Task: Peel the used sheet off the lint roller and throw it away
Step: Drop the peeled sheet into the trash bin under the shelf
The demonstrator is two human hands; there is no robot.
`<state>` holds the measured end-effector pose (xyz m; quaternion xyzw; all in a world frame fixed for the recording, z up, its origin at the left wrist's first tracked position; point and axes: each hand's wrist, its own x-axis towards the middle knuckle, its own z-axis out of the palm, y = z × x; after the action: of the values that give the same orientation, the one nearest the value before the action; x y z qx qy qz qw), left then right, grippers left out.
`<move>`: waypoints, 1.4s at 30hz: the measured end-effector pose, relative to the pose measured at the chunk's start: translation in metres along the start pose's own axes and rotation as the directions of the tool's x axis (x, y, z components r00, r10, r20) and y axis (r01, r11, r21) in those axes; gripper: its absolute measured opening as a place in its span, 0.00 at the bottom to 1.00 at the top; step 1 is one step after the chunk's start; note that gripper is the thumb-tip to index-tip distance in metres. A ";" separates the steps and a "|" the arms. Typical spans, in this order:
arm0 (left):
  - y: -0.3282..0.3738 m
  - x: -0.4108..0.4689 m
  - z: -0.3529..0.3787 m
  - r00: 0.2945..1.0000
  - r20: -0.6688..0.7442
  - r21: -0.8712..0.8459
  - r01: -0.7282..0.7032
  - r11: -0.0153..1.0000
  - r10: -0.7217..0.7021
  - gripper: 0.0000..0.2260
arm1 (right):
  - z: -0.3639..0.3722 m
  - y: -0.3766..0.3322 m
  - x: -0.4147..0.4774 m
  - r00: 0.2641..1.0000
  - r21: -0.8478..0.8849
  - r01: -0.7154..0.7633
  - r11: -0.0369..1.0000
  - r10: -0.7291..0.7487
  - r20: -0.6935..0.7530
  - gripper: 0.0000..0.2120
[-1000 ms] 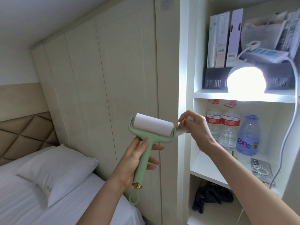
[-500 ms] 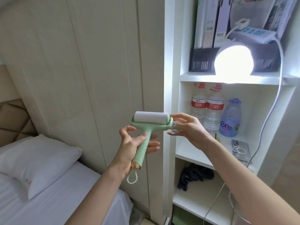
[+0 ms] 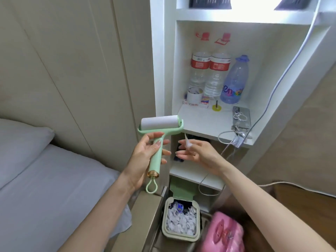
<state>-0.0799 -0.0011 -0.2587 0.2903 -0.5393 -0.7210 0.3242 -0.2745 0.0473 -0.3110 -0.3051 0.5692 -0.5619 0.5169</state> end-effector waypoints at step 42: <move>-0.118 0.011 -0.015 0.932 -0.033 0.092 0.363 0.927 -0.362 0.08 | -0.064 0.186 0.039 0.758 -0.240 -0.601 0.763 0.448 -0.474 0.14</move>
<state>-0.0931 0.0061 -0.3768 0.4059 -0.5080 -0.7392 0.1755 -0.3014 0.0655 -0.5092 -0.1055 0.8200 -0.3189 0.4635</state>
